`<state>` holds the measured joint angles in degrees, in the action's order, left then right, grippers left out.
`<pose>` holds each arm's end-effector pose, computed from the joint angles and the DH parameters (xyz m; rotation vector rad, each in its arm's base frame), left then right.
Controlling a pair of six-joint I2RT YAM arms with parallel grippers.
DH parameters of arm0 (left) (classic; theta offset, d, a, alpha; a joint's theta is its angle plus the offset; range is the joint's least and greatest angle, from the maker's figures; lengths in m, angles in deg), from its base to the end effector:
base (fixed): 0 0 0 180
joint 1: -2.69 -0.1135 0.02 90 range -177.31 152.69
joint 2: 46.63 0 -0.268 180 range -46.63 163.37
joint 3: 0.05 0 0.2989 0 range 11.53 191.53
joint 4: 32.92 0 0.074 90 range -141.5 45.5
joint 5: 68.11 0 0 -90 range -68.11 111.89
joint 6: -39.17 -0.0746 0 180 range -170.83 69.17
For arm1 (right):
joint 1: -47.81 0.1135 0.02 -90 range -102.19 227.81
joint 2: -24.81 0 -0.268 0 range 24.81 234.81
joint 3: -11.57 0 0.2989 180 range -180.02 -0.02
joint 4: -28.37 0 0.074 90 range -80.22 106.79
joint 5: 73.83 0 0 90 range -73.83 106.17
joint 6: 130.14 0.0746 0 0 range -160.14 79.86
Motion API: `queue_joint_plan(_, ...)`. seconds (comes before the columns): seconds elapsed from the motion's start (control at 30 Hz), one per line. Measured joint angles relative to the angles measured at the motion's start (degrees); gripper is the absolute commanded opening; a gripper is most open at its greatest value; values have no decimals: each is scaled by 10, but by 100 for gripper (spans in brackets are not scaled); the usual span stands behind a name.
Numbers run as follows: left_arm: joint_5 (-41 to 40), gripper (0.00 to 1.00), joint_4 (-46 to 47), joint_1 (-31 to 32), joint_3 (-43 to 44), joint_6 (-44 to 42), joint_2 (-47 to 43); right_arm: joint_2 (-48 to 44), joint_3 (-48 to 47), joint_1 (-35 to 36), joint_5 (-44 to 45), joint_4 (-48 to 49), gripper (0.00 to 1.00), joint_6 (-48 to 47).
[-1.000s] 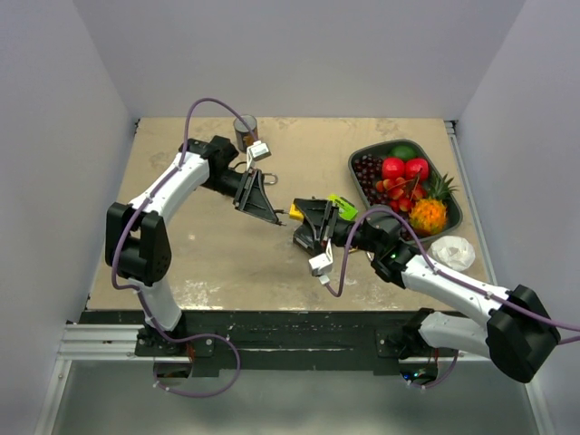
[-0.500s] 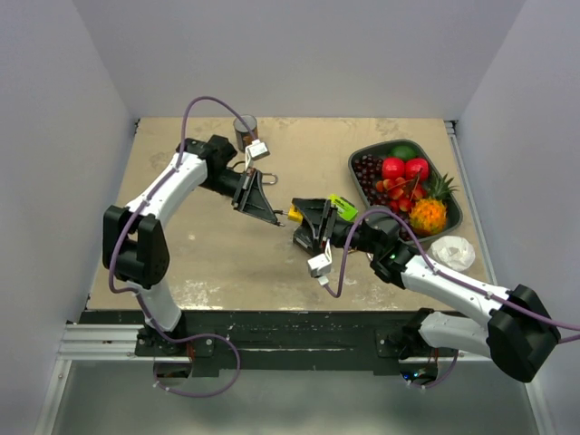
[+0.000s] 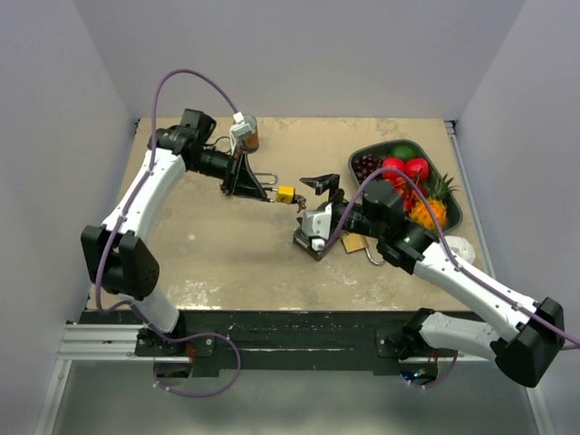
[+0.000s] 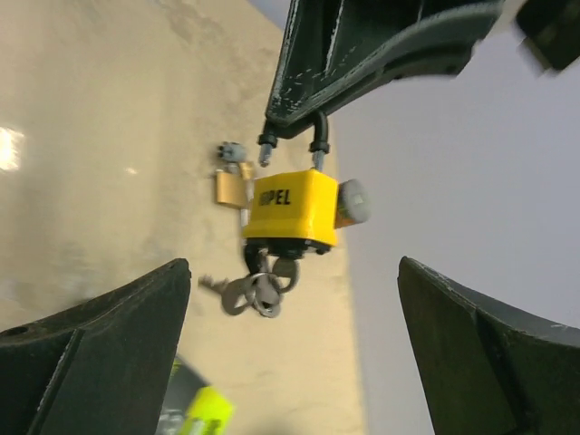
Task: Lock with the key
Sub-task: Lock the lock.
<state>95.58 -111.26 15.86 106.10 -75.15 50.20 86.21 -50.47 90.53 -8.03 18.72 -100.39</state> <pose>0.3545 -0.1565 0.3393 0.9946 1.9824 -1.5989 0.2223 0.2469 0.3299 -1.5132 0.8094 0.1380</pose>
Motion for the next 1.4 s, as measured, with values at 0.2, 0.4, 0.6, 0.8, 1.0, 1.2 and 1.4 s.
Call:
queue_joint_plan(0.2,-79,0,154,0,-45,52,-123,20,-88,-3,4,-108,99,207)
queue_joint_plan(0.4,-45,0,231,0,-75,64,-157,24,-117,-5,29,-136,99,343)
queue_joint_plan(0.6,-35,0,332,0,-153,131,-170,50,-160,-7,51,-153,99,393)
queue_joint_plan(0.8,-27,0,419,1,-198,163,-205,61,-178,-8,17,-175,89,393)
queue_joint_plan(1.0,-4,0,462,5,-232,154,-259,78,-192,-8,-28,-187,84,384)
queue_joint_plan(1.2,8,0,448,7,-232,104,-273,79,-205,-8,-69,-192,78,381)
queue_joint_plan(1.4,3,0,432,9,-232,76,-273,80,-210,-8,-89,-191,63,384)
